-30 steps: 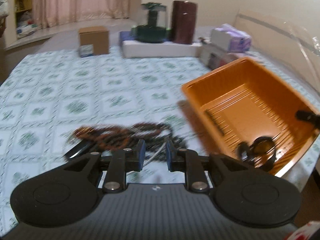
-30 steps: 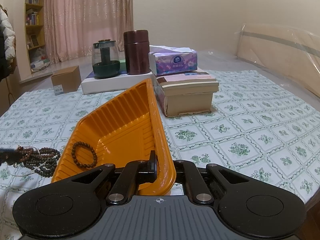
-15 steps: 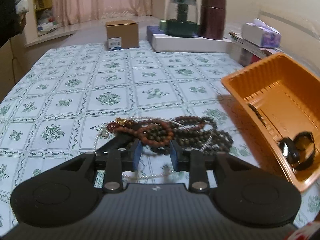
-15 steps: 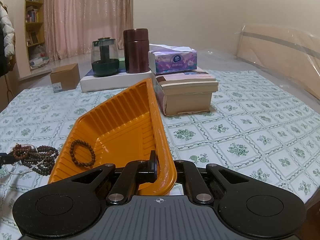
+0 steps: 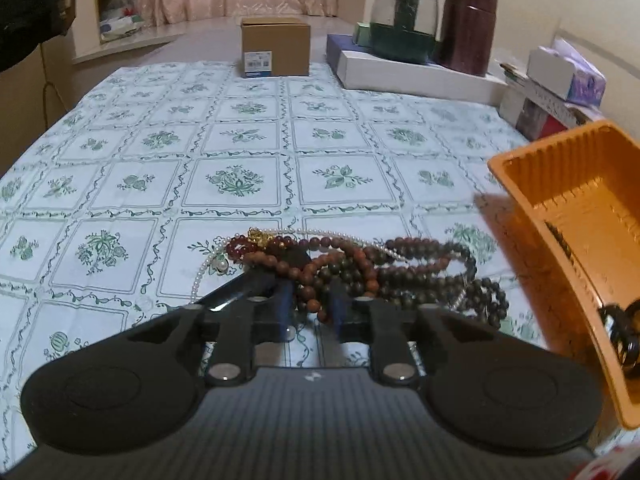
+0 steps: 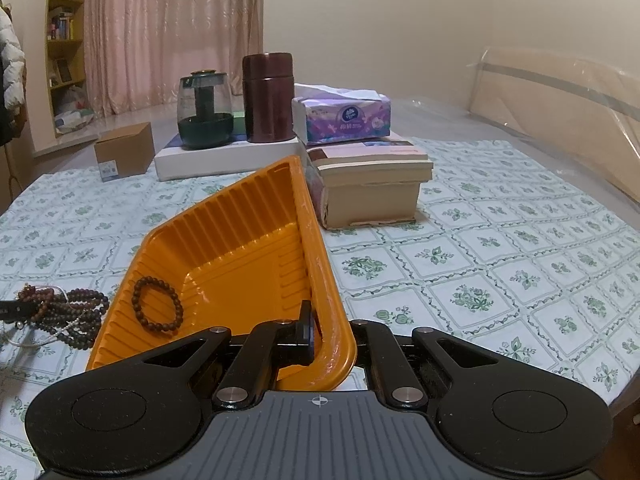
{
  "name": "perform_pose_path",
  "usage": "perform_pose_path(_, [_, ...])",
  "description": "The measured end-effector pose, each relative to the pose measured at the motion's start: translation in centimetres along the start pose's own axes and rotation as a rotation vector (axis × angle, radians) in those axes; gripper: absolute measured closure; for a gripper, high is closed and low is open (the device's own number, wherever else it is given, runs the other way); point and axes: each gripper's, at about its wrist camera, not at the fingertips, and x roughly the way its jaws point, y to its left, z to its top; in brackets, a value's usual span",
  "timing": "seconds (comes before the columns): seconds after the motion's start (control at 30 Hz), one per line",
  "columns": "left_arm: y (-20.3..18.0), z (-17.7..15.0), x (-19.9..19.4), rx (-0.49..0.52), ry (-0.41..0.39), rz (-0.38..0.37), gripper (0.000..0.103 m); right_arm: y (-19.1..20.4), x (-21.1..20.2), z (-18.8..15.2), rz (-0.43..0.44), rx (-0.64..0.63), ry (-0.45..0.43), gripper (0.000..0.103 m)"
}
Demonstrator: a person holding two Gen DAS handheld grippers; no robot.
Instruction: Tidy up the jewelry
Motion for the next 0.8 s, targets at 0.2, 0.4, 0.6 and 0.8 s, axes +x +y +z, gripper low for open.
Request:
perform_pose_path(0.2, [0.5,-0.5,-1.7,0.029,-0.002,-0.012,0.097,0.0,0.0,0.0,0.002,0.001,-0.002,0.097])
perform_pose_path(0.4, [1.9,-0.9,-5.2,0.059,-0.033,0.006,0.097,0.1,-0.4,0.0,0.006,0.001,-0.008,0.097])
perform_pose_path(0.6, [3.7,-1.7,-7.2,0.069,-0.038,0.054,0.097,0.5,-0.7,0.1,0.009,0.001,-0.012,0.097])
perform_pose_path(0.8, [4.7,-1.7,-8.7,0.089,-0.069,0.084,0.097,0.7,-0.8,0.1,0.009,-0.003,-0.015,0.097])
